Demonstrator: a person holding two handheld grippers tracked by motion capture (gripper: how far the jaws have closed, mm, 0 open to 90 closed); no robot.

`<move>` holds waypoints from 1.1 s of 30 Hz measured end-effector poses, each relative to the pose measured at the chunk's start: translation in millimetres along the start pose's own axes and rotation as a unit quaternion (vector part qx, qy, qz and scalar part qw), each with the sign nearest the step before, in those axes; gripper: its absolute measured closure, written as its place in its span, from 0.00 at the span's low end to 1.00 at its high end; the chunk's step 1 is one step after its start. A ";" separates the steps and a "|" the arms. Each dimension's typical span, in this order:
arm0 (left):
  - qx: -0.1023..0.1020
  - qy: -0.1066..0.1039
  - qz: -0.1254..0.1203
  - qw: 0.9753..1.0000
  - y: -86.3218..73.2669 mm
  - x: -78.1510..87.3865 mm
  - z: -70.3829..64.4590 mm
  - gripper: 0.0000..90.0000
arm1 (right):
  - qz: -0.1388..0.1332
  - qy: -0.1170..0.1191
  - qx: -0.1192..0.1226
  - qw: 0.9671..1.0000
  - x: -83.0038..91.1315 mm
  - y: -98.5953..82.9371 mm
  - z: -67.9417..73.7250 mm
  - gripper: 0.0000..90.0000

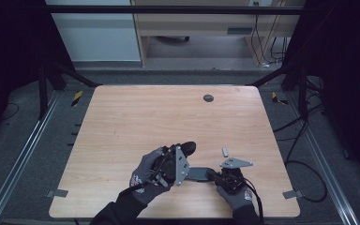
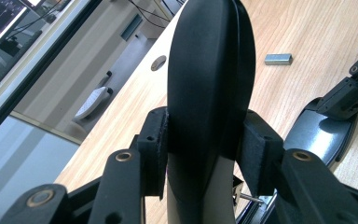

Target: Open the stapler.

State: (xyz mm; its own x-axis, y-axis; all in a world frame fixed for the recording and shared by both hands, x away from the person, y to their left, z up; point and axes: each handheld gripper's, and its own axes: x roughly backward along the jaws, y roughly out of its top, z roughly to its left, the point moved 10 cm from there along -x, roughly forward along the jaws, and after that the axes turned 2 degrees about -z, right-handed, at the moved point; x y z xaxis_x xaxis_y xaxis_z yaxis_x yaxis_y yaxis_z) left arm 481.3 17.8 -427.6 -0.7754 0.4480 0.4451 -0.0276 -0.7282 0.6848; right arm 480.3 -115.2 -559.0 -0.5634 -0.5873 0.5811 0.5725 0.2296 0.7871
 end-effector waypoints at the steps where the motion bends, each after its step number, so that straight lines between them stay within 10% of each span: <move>1: 0.002 0.001 -0.002 1.000 -0.2 1.0 1.4 0.64 | 0.000 0.000 0.000 1.000 0.0 0.0 0.1 1.00; 33: 0.051 -0.003 -0.018 0.999 -11.1 21.0 25.3 0.64 | 0.000 0.002 -0.004 1.000 -0.6 -0.2 1.9 1.00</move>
State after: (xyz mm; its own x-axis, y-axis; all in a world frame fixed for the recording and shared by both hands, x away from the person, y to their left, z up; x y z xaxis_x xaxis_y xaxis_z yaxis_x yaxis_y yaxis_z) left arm 481.3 48.4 -411.3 -0.7711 0.4759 0.4230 0.0103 -0.6549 0.7556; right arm 479.4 -113.5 -559.1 -0.5610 -0.5905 0.5802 0.5767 0.2241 0.7856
